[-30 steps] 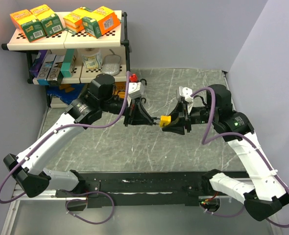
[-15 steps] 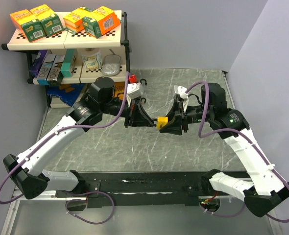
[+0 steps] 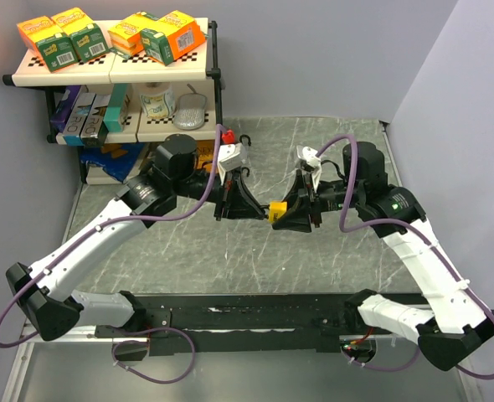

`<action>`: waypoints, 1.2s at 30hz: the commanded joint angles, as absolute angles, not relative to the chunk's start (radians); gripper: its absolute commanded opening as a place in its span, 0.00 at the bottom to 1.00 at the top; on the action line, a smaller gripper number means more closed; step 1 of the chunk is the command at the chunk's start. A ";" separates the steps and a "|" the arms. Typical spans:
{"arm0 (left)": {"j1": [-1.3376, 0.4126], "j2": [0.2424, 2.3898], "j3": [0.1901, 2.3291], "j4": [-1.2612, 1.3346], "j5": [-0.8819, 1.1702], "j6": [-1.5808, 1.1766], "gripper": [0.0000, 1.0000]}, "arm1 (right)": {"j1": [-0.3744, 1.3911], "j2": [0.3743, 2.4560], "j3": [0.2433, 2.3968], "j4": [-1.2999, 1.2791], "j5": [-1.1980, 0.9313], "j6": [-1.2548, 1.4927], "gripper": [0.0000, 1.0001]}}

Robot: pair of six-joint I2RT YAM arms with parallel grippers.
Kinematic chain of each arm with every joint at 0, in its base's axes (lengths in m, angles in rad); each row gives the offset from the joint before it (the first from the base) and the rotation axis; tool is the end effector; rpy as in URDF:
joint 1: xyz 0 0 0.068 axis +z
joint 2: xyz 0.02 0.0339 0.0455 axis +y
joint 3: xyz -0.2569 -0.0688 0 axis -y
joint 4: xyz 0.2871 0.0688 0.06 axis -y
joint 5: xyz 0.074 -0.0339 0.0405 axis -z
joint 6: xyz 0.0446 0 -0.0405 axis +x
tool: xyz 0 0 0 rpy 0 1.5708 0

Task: Lock with the key
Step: Lock the lock.

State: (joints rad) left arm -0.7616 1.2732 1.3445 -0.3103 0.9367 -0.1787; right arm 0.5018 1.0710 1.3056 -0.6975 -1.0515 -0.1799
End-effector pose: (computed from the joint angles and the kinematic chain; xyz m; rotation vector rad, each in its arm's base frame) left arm 0.2099 -0.2498 0.4156 1.2256 1.5478 -1.4804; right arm 0.1990 0.1533 0.4211 -1.2629 1.5444 1.2616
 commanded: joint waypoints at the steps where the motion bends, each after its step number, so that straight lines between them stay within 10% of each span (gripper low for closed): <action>1: -0.874 1.336 1.339 -0.100 0.937 -0.195 0.01 | 0.577 1.140 1.353 -0.458 -1.118 -0.210 0.00; 6: -0.775 1.299 1.342 -0.202 0.965 -0.120 0.01 | 0.546 1.100 1.342 -0.598 -1.118 -0.313 0.05; 9: -0.708 1.279 1.356 -0.320 0.989 -0.039 0.01 | 0.486 1.089 1.362 -0.692 -1.114 -0.344 0.64; 12: -0.666 1.261 1.373 -0.443 1.005 0.084 0.01 | 0.398 1.074 1.379 -0.778 -1.115 -0.380 0.75; 36: -0.660 1.218 1.338 -0.433 1.035 0.075 0.01 | 0.471 1.042 1.322 -0.808 -0.988 -0.434 0.51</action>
